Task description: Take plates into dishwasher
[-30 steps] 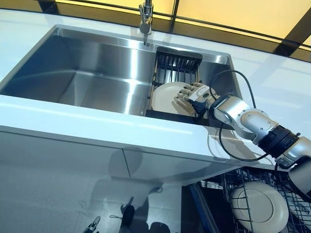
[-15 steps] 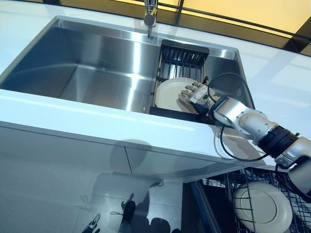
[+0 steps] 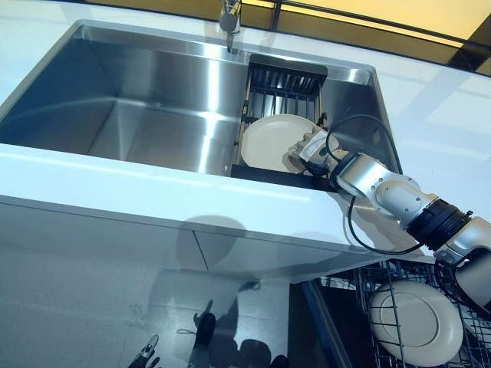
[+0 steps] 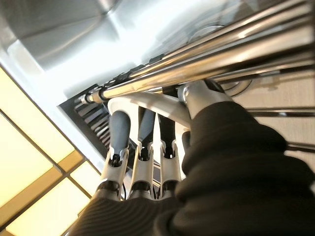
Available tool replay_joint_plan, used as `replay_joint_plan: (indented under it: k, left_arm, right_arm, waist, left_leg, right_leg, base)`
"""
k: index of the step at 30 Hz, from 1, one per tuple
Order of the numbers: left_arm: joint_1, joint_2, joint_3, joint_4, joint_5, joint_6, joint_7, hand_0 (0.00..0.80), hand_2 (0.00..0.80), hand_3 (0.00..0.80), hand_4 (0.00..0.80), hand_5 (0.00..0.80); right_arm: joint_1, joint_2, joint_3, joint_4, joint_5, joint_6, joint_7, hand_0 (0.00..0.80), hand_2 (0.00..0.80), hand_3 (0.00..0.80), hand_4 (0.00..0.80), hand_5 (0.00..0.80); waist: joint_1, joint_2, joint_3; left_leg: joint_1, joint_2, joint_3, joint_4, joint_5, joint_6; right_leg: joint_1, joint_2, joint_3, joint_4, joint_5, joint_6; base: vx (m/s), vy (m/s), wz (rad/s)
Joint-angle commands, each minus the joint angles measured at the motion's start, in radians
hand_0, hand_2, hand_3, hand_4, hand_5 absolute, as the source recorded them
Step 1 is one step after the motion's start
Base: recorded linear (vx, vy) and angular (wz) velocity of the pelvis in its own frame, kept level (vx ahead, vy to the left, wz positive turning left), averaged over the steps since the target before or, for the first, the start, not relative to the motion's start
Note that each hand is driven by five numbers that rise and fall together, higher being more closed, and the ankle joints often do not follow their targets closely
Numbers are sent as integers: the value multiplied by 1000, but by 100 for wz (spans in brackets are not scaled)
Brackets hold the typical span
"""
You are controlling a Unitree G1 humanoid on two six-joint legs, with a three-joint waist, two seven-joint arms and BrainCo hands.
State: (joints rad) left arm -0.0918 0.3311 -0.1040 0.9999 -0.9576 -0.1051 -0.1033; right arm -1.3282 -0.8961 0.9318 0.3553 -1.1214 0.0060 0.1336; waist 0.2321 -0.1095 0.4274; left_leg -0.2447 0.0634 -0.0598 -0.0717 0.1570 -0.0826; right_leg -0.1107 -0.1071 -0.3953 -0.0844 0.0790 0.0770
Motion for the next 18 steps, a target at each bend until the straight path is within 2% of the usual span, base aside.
replay_joint_plan:
  k: [1,4,18]
  left_arm:
    - [-8,-13,-20,-22,-13,-30,-15,0,0,0,0,0]
    - [-7,-14,-21,-20,1,-29,-9,0,0,0,0,0]
    - [3,-8,-18,-13,15,-24,4,0,0,0,0,0]
  right_arm:
    - [-23,-24,33,36,-25,39,-28,800,800,800,800,800]
    - [-30,-32,22,45,-24,71,-70,800,800,800,800,800]
    - [-64,-99,5,32,-23,73,-143,800,800,800,800,800]
  waist:
    - [29,-1,37]
    - [26,-2,26]
    - [5,-7,-8]
  left_leg:
    - [-27,-65,30,-16,-29,62]
    - [-22,-63,35,-16,-33,62]
    - [7,-55,50,-16,-47,61]
  right_leg:
    - [-61,-53,-16,59,32,61]
    - [-56,-52,-17,58,31,61]
    - [-34,-46,1,51,29,62]
  base:
    - [0,0,0]
    - [0,0,0]
    - [0,0,0]
